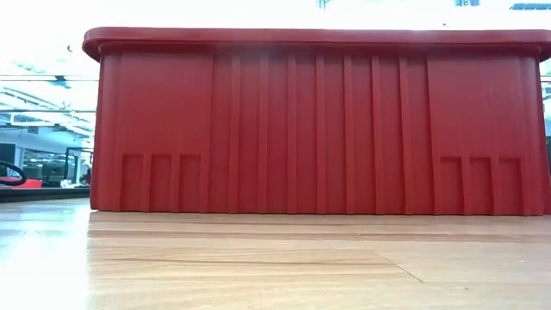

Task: Pick and place slides into bin
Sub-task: Return to Home Position

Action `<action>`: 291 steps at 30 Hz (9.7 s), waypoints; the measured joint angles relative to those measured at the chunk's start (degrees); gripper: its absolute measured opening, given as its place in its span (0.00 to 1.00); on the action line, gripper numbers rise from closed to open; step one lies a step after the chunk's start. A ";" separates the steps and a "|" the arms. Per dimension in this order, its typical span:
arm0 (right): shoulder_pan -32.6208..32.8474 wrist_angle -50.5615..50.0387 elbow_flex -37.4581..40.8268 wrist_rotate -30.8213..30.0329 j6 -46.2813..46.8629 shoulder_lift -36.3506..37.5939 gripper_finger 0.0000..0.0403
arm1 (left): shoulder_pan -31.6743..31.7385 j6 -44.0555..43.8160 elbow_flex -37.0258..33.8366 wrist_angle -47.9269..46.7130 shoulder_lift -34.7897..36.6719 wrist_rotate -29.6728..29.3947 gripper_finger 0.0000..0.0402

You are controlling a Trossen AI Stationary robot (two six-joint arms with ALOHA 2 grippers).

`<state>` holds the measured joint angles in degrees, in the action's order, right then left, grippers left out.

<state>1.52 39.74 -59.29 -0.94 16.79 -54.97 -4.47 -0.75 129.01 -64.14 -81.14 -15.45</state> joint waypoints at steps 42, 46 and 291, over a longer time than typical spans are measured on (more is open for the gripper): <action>0.46 8.13 38.67 -5.45 -4.17 47.84 0.41 | -0.48 -6.09 -75.27 36.64 67.23 -1.66 0.50; 0.46 3.12 38.67 -5.48 -4.96 53.59 0.41 | -0.48 -7.36 -75.30 32.67 69.49 -1.68 0.50; 0.47 -17.35 58.49 -0.47 -13.01 54.34 0.41 | 4.80 -17.49 -128.39 79.31 80.79 7.92 0.50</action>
<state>1.99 22.39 -0.80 -1.41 3.78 -0.62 0.33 -18.24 0.62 15.17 -0.36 -7.53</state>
